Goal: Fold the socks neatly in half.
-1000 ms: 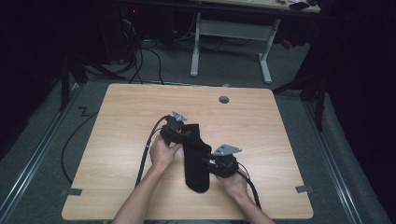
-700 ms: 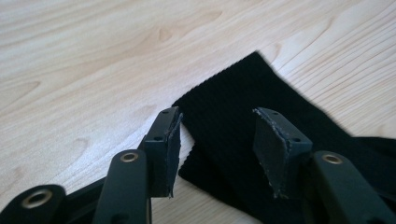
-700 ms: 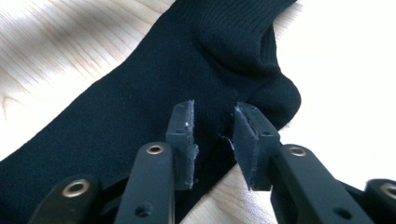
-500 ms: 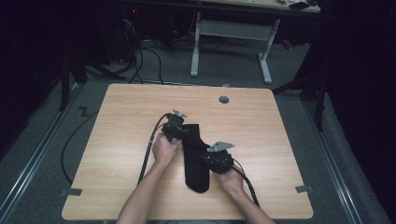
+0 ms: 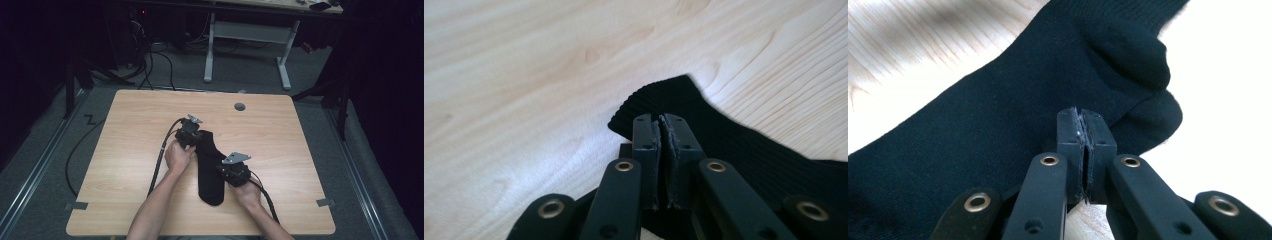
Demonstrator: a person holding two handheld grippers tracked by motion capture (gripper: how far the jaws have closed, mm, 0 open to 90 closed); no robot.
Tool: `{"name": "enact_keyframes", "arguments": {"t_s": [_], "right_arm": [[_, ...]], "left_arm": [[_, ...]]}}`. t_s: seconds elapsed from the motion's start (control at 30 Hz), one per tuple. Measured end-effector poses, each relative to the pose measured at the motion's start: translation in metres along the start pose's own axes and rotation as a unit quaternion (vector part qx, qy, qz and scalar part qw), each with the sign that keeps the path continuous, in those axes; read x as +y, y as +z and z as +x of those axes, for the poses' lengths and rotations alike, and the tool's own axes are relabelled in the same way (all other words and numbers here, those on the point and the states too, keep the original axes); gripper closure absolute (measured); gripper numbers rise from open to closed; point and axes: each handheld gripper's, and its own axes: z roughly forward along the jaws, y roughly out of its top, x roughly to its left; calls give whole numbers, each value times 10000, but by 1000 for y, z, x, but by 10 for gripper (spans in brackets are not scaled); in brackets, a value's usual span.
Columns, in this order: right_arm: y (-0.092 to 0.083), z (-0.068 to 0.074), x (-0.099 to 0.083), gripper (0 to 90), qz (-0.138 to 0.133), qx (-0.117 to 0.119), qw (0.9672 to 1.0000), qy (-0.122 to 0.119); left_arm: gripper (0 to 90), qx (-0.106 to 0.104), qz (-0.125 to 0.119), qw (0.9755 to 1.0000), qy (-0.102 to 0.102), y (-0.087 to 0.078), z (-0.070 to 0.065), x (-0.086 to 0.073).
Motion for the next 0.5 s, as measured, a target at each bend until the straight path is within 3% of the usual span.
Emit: {"name": "enact_keyframes", "arguments": {"t_s": [0.13,0.27,0.5], "right_arm": [[-8,-2,2,882,-165,-34,9998,83],[-20,-4,4,882,-384,-57,9992,103],[-41,-4,4,882,-554,-65,9984,68]], "left_arm": [[851,-58,-334,9994,38,-15,-2,5],[851,-139,-519,9985,54,-26,-4,6],[850,-237,-577,9979,-148,-33,-2,-6]]}}
